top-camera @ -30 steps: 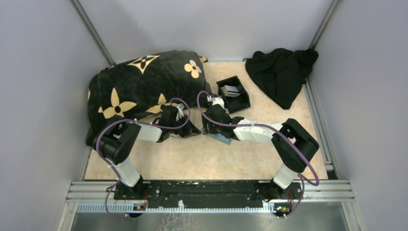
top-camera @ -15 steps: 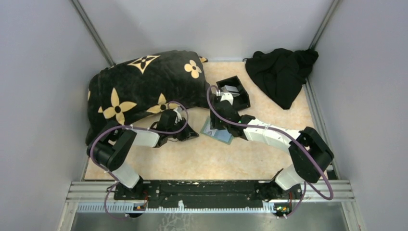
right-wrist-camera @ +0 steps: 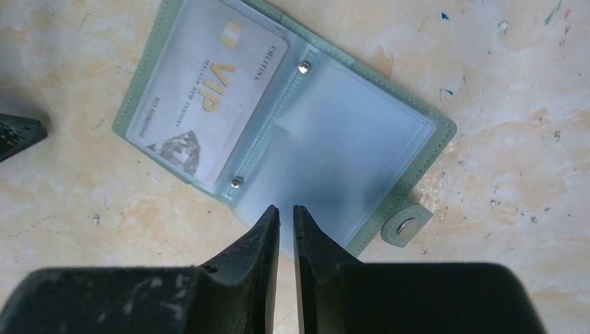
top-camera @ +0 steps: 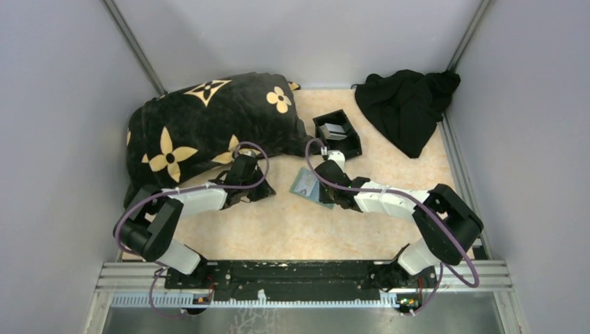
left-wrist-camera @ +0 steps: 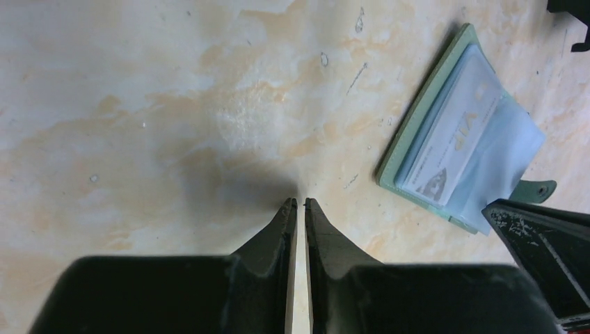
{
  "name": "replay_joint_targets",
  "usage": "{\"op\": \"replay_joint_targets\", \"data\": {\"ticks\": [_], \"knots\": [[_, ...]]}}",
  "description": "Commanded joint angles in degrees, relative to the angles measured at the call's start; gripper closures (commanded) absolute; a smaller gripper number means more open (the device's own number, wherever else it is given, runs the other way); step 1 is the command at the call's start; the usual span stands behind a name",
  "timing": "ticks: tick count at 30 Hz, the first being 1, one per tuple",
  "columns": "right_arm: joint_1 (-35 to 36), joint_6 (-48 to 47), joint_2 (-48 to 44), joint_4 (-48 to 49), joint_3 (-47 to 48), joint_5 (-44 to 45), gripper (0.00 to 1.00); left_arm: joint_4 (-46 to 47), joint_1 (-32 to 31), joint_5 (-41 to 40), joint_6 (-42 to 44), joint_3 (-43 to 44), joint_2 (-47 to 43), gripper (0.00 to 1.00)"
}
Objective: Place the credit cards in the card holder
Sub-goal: Adjust the card holder at the center of the board.
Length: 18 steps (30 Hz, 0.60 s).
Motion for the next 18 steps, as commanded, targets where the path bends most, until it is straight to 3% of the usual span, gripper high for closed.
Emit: {"op": "replay_joint_targets", "data": {"ticks": [1, 18], "knots": [[-0.9, 1.9, -1.2, 0.3, -1.3, 1.1, 0.87, -4.9, -0.1, -4.1, 2.6, 2.7, 3.2, 0.85], [-6.0, 0.2, 0.4, -0.1, -2.7, 1.6, 0.9, -3.2, -2.6, -4.3, 4.5, 9.8, 11.6, 0.85]]}}
